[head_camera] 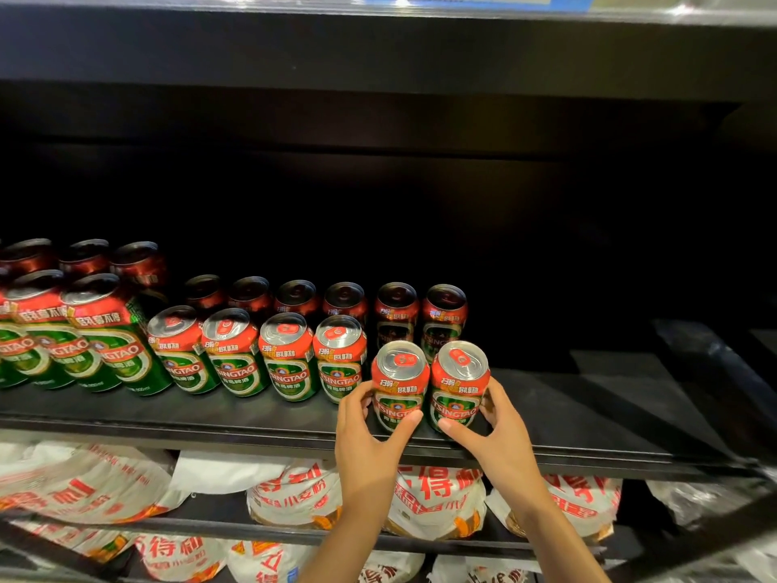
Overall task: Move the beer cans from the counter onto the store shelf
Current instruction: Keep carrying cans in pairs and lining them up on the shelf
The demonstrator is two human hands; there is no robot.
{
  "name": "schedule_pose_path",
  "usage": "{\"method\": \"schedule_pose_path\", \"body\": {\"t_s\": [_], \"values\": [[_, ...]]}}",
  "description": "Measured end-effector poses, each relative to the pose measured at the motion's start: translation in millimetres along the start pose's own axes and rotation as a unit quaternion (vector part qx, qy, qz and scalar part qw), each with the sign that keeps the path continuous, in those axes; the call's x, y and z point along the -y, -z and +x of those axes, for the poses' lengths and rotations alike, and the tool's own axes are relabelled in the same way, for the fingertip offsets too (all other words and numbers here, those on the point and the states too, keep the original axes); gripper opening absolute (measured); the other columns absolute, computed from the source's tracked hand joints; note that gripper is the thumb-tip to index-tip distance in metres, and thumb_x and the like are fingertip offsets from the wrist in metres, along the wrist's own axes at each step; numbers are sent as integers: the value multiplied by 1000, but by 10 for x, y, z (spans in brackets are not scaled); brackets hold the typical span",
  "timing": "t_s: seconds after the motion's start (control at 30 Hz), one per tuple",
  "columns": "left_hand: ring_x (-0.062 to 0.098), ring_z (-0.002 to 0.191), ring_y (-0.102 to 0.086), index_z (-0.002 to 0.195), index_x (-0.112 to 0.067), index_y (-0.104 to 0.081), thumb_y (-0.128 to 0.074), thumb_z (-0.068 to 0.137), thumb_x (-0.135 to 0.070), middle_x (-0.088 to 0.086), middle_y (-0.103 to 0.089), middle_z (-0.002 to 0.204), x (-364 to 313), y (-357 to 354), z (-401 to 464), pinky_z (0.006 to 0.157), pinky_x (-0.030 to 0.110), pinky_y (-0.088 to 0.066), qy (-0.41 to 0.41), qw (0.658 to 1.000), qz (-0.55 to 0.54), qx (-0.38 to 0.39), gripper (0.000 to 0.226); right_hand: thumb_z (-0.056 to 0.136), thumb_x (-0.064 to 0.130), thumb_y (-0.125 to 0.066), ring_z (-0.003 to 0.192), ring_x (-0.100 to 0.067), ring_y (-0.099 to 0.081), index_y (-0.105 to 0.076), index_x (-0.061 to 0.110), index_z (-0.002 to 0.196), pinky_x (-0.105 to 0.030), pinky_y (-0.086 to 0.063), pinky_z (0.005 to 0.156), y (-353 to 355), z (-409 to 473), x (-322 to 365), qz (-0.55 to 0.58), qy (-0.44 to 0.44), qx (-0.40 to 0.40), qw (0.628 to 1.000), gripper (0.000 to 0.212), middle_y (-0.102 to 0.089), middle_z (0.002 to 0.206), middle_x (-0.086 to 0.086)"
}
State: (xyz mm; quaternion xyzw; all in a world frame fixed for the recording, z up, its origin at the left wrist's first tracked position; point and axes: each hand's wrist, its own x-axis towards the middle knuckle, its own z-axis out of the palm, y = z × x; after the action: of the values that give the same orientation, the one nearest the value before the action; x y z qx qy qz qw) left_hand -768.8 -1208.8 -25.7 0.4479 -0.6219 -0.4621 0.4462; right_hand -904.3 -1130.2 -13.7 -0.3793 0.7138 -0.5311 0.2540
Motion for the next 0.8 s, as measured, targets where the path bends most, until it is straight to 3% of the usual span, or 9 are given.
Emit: {"method": "schedule_pose_path", "body": {"t_s": [0.17,0.33,0.47,0.57,0.7,0.8], "values": [[-9,108,-46,107,-52,-38,-78,70,-34,-28,-40,112,49,-5,-9,89,12,-36,-25,999,25,-10,58,77,27,-76,110,25,-42,-38,43,129,3,-37,76,33,-15,-23,-11,-2,18,1000,67,-50,125,28],[-2,116,-44,133,-31,-39,-75,75,-33,-13,-40,118,158,36,-16,91,5,-35,-50,997,57,7,68,79,23,-74,117,14,-43,-40,53,119,-2,-36,86,27,-20,-18,-25,8,6,1000,60,-48,127,24],[1,113,-49,117,-35,-41,-80,71,-27,-18,-47,116,125,18,-27,91,13,-41,-26,1000,7,-16,60,77,27,-75,116,11,-46,-39,56,119,-18,-37,98,14,-15,-12,-13,-7,-7,1000,62,-51,124,29],[2,111,-51,114,-31,-47,-80,72,-26,-12,-49,115,134,-14,-33,91,15,-42,-34,999,3,-40,53,78,27,-75,123,2,-45,-43,39,131,-23,-37,102,-16,-11,-24,-7,-21,-13,1000,63,-52,130,20],[1,109,-51,117,-24,-52,-78,73,-27,-7,-48,112,131,-62,-2,91,17,-43,-39,996,25,-71,51,81,25,-72,123,1,-42,-41,32,135,-21,-35,100,-66,-11,9,-19,-27,-20,999,63,-50,132,17],[-1,107,-51,116,-24,-52,-77,73,-27,-13,-48,108,113,-88,3,89,17,-43,-41,995,30,-85,50,82,26,-70,120,1,-40,-39,34,135,-20,-34,97,-86,-8,35,-27,-29,-24,999,61,-47,128,17]]}}
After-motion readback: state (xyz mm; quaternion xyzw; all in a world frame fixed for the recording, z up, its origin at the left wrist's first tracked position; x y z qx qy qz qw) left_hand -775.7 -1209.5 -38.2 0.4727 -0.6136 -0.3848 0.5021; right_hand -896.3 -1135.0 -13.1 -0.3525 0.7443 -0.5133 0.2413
